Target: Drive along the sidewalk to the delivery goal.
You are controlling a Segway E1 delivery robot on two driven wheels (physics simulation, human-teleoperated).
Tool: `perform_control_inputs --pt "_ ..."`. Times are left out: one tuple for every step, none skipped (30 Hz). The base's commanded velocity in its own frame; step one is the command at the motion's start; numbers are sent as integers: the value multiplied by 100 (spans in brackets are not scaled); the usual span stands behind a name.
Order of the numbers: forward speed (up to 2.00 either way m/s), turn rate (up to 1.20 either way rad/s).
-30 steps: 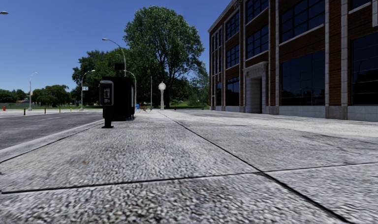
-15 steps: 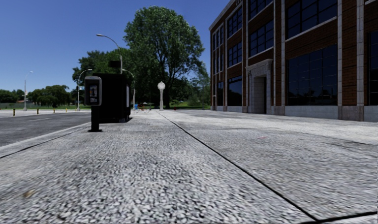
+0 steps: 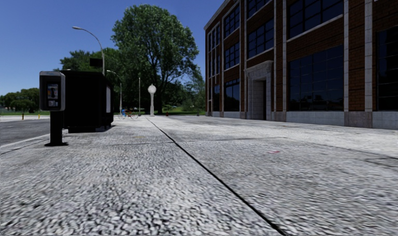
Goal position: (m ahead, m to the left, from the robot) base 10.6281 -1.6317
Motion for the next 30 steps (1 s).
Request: perform_control_inputs --pt "195 -34" --pt "195 -34" --pt "195 -34" --pt "195 -34" --pt "195 -33" --pt "195 -15" --pt "195 0" --pt "195 0" --pt "195 0" --pt "195 0" --pt "195 0" --pt "195 0" --pt "195 0" --pt "195 0" --pt "195 0" --pt "195 0" --pt "195 0" --pt "195 0" --pt "195 0" --pt "195 0" --pt "195 0" --pt "195 0" --pt "195 0" --pt "195 0" --pt "195 0" --pt "195 0" --pt "195 0" --pt "195 0" --pt "195 0" --pt "195 0"
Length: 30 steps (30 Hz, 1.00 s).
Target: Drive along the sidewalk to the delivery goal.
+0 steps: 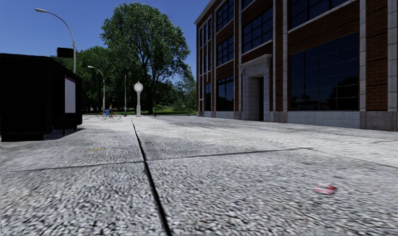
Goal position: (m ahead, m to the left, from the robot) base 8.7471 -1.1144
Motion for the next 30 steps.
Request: perform_control_inputs --pt "195 0" --pt "195 -1" --pt "195 -15" --pt "195 -19" --pt "195 -21" --pt "195 -21" --pt "195 -21" --pt "195 -21" --pt "195 -22" --pt "195 -25" --pt "195 -25" --pt "195 -29" --pt "195 -29" --pt "195 -30" --pt "195 -30" --pt "195 -30" --pt "195 -30" --pt "195 -30" --pt "195 -30" --pt "195 -30" --pt "195 -30" --pt "195 -30" --pt "195 -30" --pt "195 -30" --pt "195 -30" --pt "195 -30" --pt "195 -30" --pt "195 -30" --pt "195 -30" --pt "195 -30"
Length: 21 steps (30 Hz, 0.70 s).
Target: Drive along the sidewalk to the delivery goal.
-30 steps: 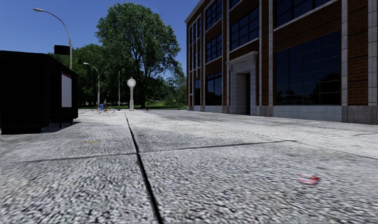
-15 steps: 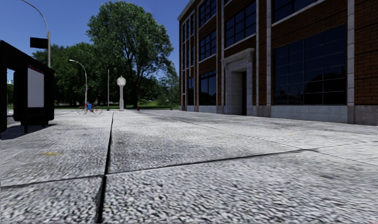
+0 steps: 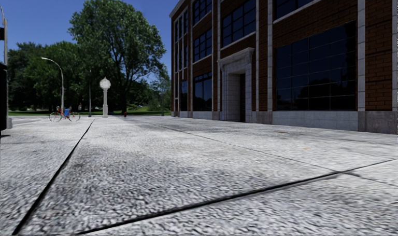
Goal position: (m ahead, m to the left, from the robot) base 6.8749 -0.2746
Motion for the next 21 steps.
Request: perform_control_inputs --pt "195 -30" --pt "195 -30" --pt "195 -30" --pt "195 -30" --pt "195 -29" --pt "195 -24" --pt "195 -10" --pt "195 0" --pt "195 0" --pt "195 0" --pt "195 0" --pt "195 0" --pt "195 0" --pt "195 0" --pt "195 0" --pt "195 0" --pt "195 0" --pt "195 0" --pt "195 0" --pt "195 0" --pt "195 0"
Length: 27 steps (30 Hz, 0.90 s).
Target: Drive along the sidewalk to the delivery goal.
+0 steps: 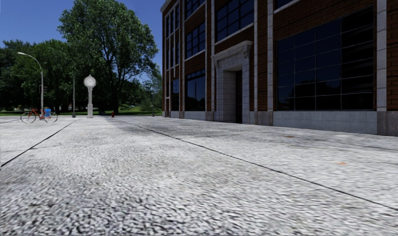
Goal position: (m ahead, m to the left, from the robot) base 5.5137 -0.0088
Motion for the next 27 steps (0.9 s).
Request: perform_control_inputs --pt "195 0" --pt "195 0" --pt "195 0" --pt "195 0" --pt "195 0" --pt "195 0" --pt "195 0" --pt "195 0" --pt "195 0" --pt "195 0" --pt "195 0" --pt "195 0" --pt "195 0" --pt "195 0" --pt "195 0" --pt "195 0" --pt "195 0" --pt "195 0" --pt "195 0" --pt "195 0" --pt "195 0" --pt "195 0" --pt "195 0" --pt "195 0" --pt "195 0" --pt "195 0" --pt "195 0"
